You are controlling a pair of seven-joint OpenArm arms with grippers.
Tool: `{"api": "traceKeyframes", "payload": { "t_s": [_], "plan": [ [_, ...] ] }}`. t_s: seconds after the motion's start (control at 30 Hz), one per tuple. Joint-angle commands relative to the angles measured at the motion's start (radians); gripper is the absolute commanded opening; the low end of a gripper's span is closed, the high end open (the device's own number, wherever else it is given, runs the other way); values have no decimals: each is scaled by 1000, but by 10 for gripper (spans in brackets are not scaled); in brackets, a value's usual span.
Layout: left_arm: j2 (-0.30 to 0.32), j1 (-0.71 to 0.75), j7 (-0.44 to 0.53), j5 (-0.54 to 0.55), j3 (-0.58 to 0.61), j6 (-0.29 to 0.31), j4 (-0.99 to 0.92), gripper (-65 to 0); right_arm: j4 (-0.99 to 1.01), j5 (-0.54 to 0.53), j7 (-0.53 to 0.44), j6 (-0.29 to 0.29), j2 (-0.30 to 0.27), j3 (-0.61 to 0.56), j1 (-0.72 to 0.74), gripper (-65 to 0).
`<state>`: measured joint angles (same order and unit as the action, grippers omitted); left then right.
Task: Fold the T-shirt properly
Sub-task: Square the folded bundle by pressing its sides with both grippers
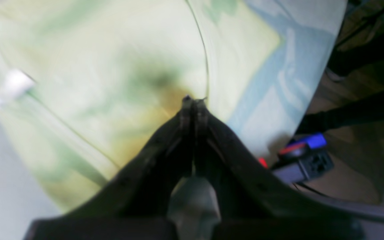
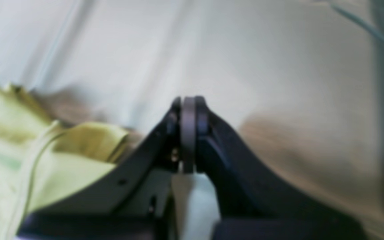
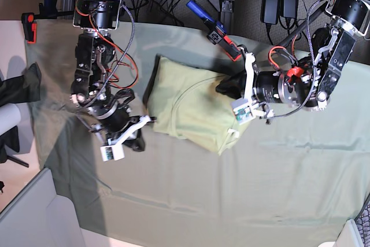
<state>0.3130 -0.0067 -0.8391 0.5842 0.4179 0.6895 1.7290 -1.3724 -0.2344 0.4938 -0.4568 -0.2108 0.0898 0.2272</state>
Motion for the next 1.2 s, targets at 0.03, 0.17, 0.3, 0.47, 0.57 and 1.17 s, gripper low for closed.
{"api": "traceKeyframes", "payload": {
  "t_s": [0.03, 0.17, 0.3, 0.47, 0.57, 1.17],
  "plan": [
    [0, -1, 31, 13, -4, 9, 14, -650, -15, 2, -27, -19, -8, -42, 25, -650],
    [0, 20, 47, -9, -4, 9, 5, -650, -15, 28, -28, -19, -8, -118, 27, -650],
    [1, 23, 82, -51, -4, 9, -28, -650, -15, 44, -27, -19, -8, -137, 27, -650],
    [0, 18, 180, -134, -5, 9, -114, -650, -15, 44, -18, -19, -8, -137, 24, -650],
    [0, 5, 217, -140, -5, 9, -157, -650, -15, 42, 14, -19, -8, -137, 24, -650],
    [-1, -126, 245, -141, -5, 9, -214, -650, -34, -92, 43, -19, -72, -135, -129, -650]
  ]
}}
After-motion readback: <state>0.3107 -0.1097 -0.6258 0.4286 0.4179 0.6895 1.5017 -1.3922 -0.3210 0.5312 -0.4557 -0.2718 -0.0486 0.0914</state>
